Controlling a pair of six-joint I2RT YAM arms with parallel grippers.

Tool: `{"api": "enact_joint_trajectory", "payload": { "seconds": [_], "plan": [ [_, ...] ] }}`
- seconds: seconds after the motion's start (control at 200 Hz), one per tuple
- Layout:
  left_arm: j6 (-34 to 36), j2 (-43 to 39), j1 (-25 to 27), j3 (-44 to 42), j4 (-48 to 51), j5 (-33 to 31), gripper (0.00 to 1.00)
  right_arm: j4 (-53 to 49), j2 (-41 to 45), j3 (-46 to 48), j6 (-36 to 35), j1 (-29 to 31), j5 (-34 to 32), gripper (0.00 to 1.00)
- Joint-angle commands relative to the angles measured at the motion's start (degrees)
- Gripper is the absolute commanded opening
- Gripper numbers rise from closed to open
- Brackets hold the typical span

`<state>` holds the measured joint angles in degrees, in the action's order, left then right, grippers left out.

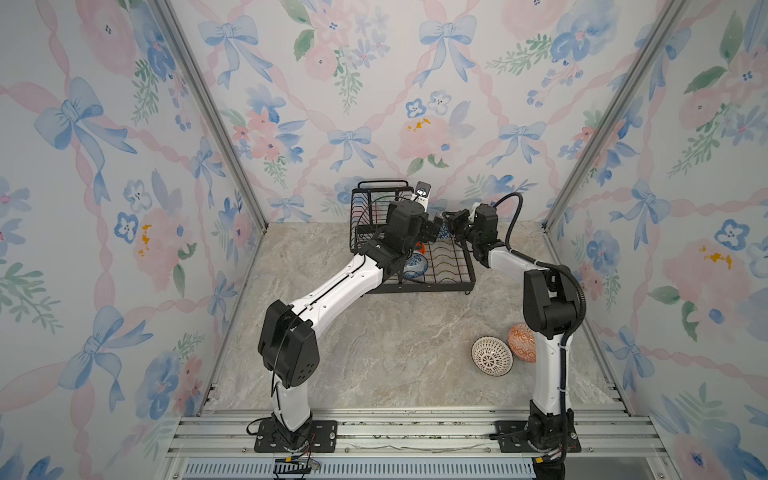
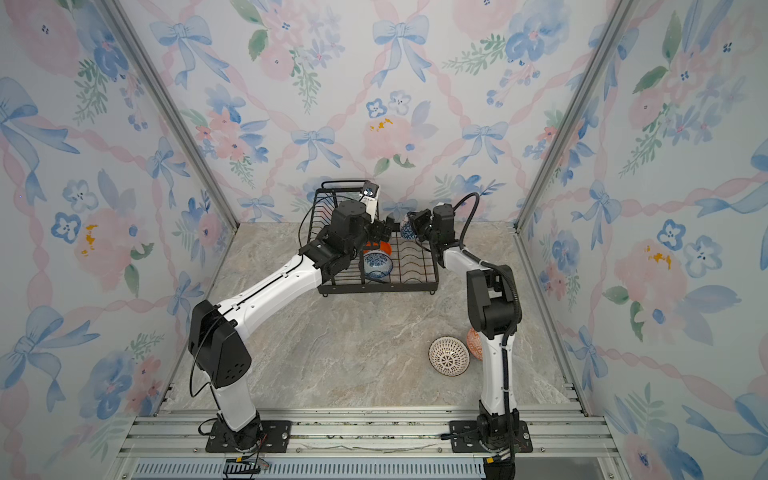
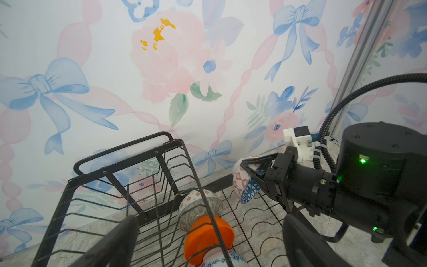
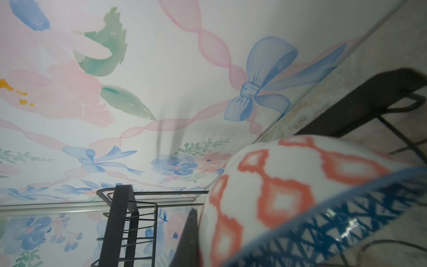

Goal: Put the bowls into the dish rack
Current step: 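Lower the blue triangle-pattern bowl into the rack slots with the right gripper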

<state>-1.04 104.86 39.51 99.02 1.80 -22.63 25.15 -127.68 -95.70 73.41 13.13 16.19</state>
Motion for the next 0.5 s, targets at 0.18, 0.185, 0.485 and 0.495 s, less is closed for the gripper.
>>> {"api": "enact_joint_trajectory", "payload": {
  "seconds": [0.18,0.185,0.485,0.495],
  "plan": [
    [-3.18,2.85,-1.32,2.58,-1.42,2.52,0.98,5.48,-2.98,-4.91,-0.45,2.23,-4.00,0.00],
    [-3.31,2.83,-1.34,2.58,-1.44,2.60,0.98,5.55,-3.08,-4.92,-0.41,2.24,-4.03,0.00],
    [-4.17,1.58,-2.00,0.91,-1.36,2.76,0.98,7.36,-6.37,-6.43,-0.37,2.66,-5.09,0.00],
    [-4.17,1.58,-1.94,0.91,-1.36,2.72,0.98,7.55,-6.47,-6.43,-0.37,2.69,-5.11,0.00]
  ]
}}
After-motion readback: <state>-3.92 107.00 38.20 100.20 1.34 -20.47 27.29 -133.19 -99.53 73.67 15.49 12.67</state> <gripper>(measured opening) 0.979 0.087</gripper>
